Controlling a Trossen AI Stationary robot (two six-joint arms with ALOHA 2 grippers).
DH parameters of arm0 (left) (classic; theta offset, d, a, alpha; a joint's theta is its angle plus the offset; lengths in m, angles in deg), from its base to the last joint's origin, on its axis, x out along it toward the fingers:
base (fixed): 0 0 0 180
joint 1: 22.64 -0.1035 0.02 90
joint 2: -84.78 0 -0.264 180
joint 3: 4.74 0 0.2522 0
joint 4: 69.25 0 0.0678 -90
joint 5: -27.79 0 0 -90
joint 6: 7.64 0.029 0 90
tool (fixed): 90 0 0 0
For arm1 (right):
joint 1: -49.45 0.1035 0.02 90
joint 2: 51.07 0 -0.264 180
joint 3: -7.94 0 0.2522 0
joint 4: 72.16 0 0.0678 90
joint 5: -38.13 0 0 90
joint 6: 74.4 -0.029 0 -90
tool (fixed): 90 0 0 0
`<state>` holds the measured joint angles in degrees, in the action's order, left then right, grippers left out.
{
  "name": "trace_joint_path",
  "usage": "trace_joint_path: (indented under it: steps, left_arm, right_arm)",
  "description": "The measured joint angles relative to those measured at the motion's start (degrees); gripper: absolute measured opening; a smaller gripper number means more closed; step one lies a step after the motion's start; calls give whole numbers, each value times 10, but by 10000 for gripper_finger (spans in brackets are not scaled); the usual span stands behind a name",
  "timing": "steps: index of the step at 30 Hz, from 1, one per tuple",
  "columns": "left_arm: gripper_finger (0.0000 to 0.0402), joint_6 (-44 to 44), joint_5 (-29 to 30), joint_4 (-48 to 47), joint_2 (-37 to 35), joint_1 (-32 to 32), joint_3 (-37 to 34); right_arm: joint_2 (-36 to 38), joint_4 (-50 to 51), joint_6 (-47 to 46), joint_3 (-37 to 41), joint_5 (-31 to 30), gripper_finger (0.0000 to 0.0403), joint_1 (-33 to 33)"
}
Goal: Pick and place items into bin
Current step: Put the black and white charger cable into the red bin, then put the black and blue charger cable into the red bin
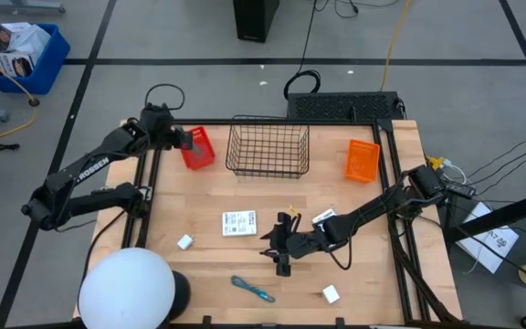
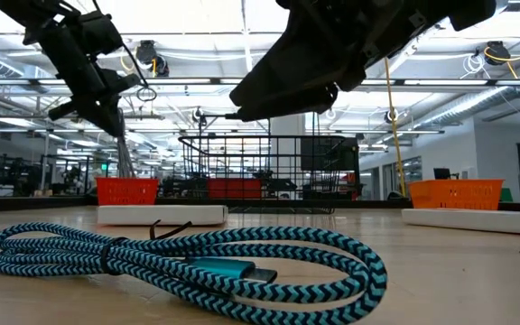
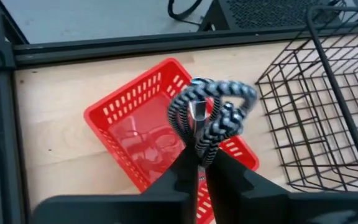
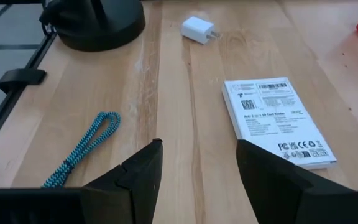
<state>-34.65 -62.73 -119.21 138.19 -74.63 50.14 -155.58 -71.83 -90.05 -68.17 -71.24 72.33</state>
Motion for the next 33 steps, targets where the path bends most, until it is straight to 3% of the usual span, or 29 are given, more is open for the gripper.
trace_joint_path:
  steps: [6, 15, 21, 29, 33]
  left_arm:
    - [90, 1, -18, 0, 0, 0, 0]
    - [131, 5, -40, 0, 0, -1, 0]
    - [140, 17, -104, 0, -6, 9, 0]
    - [141, 14, -112, 29, -49, 84, 0]
    - [141, 10, -124, 81, -65, 131, 0]
  right_arm:
    - [0, -1, 0, 0, 0, 196, 0]
    - [0, 0, 9, 0, 0, 196, 0]
    - [0, 5, -12, 0, 2, 196, 0]
    - [0, 9, 7, 0, 90, 196, 2]
    - [0, -13, 12, 0, 93, 196, 12]
